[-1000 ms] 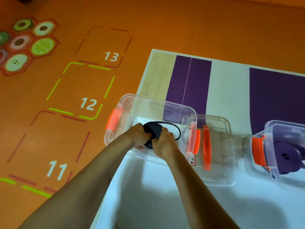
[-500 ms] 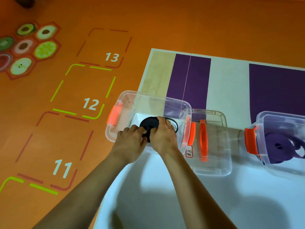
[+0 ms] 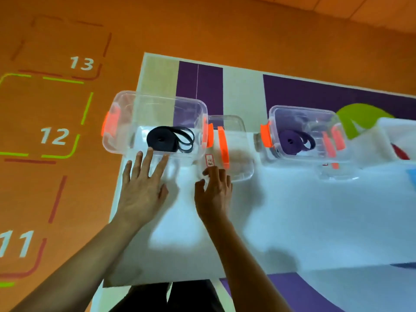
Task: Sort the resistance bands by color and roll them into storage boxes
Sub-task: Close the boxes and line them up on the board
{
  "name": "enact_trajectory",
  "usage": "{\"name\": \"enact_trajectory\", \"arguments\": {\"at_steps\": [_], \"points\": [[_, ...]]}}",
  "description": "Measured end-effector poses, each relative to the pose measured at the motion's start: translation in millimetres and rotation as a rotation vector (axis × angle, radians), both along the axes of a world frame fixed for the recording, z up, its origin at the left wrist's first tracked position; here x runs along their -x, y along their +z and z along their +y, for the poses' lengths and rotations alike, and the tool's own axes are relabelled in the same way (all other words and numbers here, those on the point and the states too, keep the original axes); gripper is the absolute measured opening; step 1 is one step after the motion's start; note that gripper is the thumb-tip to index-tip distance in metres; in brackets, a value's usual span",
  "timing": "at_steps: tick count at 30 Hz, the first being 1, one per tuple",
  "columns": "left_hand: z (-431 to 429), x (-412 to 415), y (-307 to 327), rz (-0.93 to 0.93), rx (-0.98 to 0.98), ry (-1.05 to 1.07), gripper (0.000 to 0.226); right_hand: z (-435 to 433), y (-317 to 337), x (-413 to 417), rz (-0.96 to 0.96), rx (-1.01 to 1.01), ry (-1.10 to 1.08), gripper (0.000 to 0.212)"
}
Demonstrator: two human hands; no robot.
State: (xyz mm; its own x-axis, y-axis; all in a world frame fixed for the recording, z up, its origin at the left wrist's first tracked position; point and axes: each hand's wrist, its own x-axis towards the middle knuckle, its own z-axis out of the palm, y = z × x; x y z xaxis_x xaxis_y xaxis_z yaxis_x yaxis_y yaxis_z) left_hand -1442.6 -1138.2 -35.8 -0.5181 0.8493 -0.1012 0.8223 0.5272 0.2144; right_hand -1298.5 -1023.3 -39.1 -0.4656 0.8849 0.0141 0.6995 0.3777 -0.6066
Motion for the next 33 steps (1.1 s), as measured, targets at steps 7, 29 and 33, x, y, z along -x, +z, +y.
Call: {"name": "enact_trajectory", "arguments": {"at_steps": [7, 29, 33], "points": [[-44, -47, -9, -0.123, 0.004, -0.036, 0.071, 28, -60, -46, -0.613, 0.196, 0.228, 0.079], [-67, -193, -72, -0.258, 0.014, -0.060, 0.062, -99, -40, -168, -0.478, 0.345, 0.500, 0.043], [-79, -222, -89, -0.230, 0.312, -0.089, 0.068, -77, -33, -186, -0.390, 0.359, 0.399, 0.039]]}}
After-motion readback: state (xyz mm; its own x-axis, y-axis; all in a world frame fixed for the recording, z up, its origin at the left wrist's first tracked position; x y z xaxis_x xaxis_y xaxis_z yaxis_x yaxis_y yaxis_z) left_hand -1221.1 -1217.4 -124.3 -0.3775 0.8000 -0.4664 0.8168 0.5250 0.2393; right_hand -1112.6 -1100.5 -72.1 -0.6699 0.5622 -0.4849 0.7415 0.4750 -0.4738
